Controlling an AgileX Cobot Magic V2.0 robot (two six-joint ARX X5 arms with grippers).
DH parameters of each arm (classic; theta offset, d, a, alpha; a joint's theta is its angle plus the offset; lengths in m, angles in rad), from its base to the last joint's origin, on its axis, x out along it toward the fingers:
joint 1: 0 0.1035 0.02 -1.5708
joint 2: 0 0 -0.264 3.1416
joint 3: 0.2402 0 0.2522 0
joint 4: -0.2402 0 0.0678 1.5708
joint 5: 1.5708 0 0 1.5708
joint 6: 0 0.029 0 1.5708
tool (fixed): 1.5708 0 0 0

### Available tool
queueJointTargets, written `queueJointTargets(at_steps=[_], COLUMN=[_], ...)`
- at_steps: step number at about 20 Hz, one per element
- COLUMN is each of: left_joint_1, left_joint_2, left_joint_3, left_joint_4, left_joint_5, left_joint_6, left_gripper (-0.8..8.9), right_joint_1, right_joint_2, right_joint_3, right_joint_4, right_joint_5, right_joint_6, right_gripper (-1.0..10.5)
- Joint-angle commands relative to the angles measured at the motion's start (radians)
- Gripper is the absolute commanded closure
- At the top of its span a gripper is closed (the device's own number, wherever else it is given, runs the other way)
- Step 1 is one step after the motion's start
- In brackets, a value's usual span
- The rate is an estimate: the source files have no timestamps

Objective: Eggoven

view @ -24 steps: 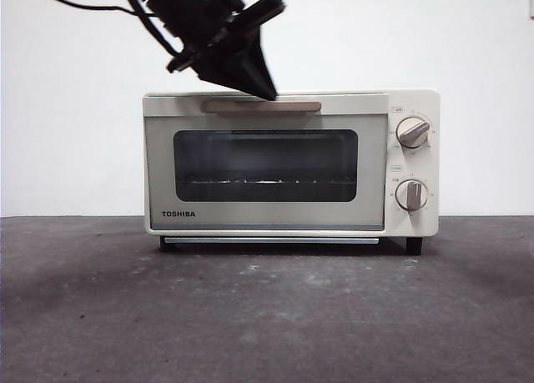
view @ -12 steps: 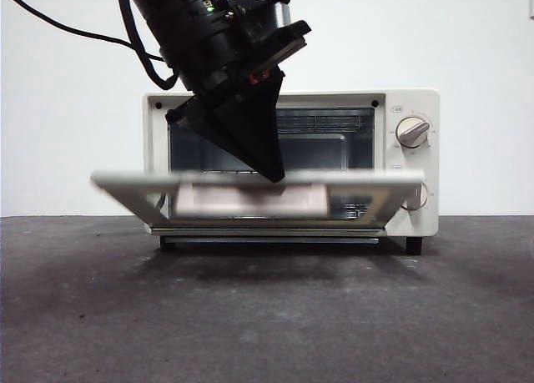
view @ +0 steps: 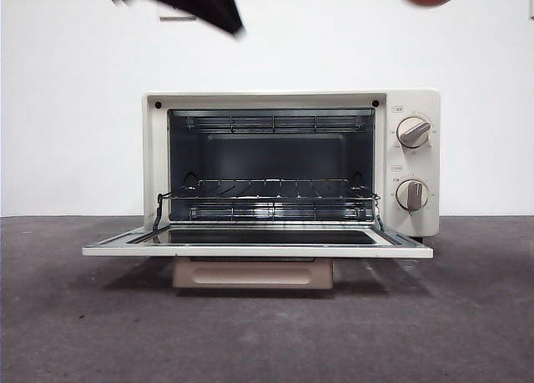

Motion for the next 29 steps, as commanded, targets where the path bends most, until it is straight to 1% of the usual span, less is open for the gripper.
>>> queueJointTargets(at_steps=[1,4,7,10,12,15,18,22,26,29], left_joint_1=[0.054,0.17,0.269,0.32,0.339,0.355,0.355,0.354,0.354,0.354], left_joint_2=[-0.082,-0.234,-0.38,-0.467,-0.501,-0.555,-0.597,-0.609,-0.611,-0.612], left_joint_3=[-0.015,-0.123,-0.241,-0.291,-0.301,-0.302,-0.302,-0.302,-0.302,-0.302], left_joint_4=[-0.009,-0.026,-0.038,-0.075,-0.105,-0.156,-0.172,-0.18,-0.182,-0.19], left_joint_5=[-0.002,-0.001,0.029,0.035,0.035,0.035,0.035,0.035,0.035,0.035], left_joint_6=[-0.009,-0.011,-0.022,-0.021,-0.02,-0.008,-0.009,-0.012,-0.022,-0.022], left_gripper=[8.06,8.07,8.07,8.07,8.07,8.07,8.07,8.07,8.07,8.07], right_joint_1=[0.005,-0.003,-0.003,-0.01,-0.017,-0.034,-0.057,-0.08,-0.087,-0.092], right_joint_2=[0.095,0.236,0.392,0.507,0.567,0.662,0.716,0.747,0.781,0.783], right_joint_3=[0.018,0.018,0.018,0.018,0.018,0.018,0.018,0.018,0.018,0.018], right_joint_4=[0.09,0.249,0.415,0.541,0.612,0.709,0.764,0.803,0.82,0.825], right_joint_5=[-0.022,-0.028,-0.027,-0.024,-0.017,0.027,0.03,0.03,0.035,0.065], right_joint_6=[0.018,0.045,0.075,0.086,0.093,0.101,0.104,0.119,0.119,0.117], right_gripper=[9.4,9.4,9.4,9.4,9.4,9.4,9.4,9.4,9.4,9.4])
